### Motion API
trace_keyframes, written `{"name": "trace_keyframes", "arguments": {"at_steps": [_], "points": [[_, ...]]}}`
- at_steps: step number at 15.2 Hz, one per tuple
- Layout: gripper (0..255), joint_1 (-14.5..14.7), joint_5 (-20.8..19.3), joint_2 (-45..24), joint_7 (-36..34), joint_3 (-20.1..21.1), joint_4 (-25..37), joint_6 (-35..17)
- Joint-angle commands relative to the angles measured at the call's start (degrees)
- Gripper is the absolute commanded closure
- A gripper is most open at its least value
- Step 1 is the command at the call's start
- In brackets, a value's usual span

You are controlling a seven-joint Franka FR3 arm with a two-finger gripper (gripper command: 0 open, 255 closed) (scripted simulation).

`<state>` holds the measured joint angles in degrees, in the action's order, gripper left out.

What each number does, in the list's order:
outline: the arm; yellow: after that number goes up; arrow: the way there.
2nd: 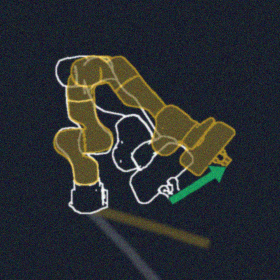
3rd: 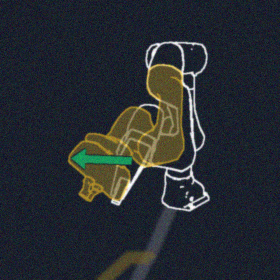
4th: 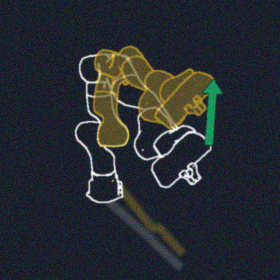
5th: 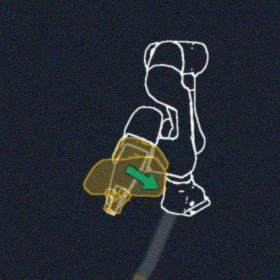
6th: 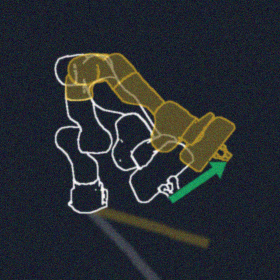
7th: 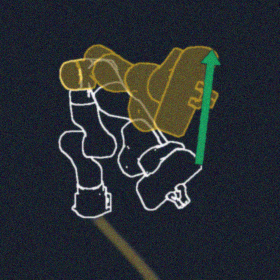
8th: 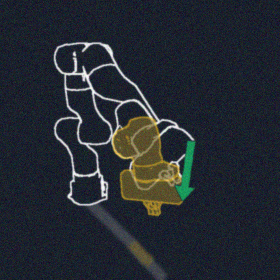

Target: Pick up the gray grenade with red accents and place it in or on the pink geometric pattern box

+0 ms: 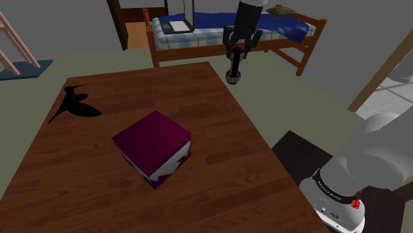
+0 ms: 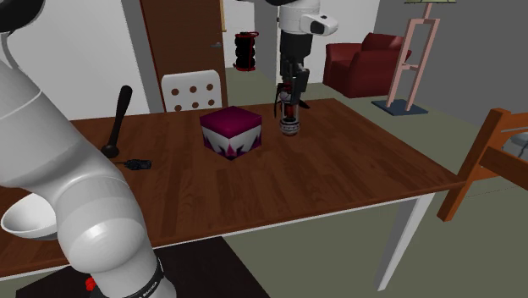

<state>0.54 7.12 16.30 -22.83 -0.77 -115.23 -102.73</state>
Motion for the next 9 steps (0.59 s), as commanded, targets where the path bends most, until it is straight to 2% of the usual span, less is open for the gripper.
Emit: {"name": "trace_keyframes", "arguments": {"at_steps": [1, 9], "points": [[255, 0.55, 0.15, -0.22, -1.50, 0.93, 0.93, 0.54], [255, 4.67, 0.72, -4.15, -12.68, 8.05, 6.53, 0.82]]}}
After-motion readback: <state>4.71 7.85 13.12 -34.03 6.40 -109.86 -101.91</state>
